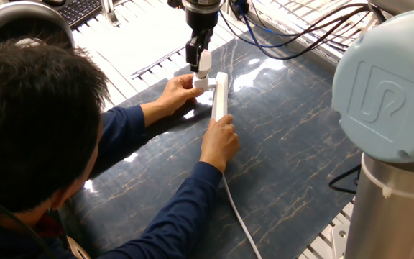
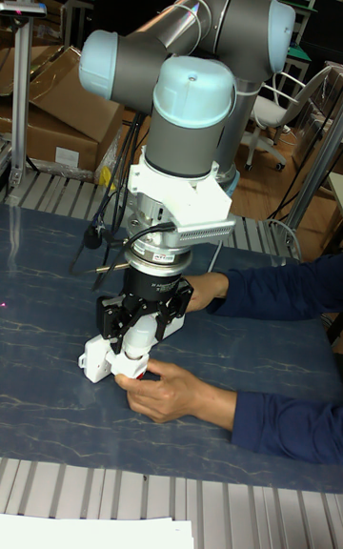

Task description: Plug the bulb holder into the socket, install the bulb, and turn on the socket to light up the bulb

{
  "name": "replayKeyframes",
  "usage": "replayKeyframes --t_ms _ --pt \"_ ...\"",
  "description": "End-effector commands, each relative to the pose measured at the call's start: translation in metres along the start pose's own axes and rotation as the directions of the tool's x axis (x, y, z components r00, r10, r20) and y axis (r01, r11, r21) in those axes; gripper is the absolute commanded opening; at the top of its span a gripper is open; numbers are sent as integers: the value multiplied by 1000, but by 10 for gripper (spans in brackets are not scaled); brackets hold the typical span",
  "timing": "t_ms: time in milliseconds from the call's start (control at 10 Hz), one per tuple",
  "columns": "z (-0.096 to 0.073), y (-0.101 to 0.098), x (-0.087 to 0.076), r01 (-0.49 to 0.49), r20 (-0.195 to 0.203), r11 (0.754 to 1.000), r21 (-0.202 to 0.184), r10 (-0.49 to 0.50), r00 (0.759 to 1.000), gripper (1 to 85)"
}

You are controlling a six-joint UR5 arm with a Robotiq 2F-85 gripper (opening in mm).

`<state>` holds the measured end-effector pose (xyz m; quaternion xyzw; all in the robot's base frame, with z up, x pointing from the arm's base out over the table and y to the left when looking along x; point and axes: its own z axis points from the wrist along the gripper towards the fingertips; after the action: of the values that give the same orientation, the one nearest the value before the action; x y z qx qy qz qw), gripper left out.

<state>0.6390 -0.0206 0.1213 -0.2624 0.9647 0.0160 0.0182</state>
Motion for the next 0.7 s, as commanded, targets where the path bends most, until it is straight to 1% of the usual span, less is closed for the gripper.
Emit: replayKeyframes --t_ms 0,100,300,400,500,600 --pt "-1 7 0 38 18 999 -19 -37 999 643" --pt "2 11 0 47 24 998 -30 -46 999 643" --pt "6 13 0 65 30 997 -30 -64 997 637" --pt "7 11 -1 96 35 995 -22 -95 995 620" --pt "7 6 0 154 31 988 0 -154 988 603" --pt "7 5 1 196 31 981 8 -196 980 597"
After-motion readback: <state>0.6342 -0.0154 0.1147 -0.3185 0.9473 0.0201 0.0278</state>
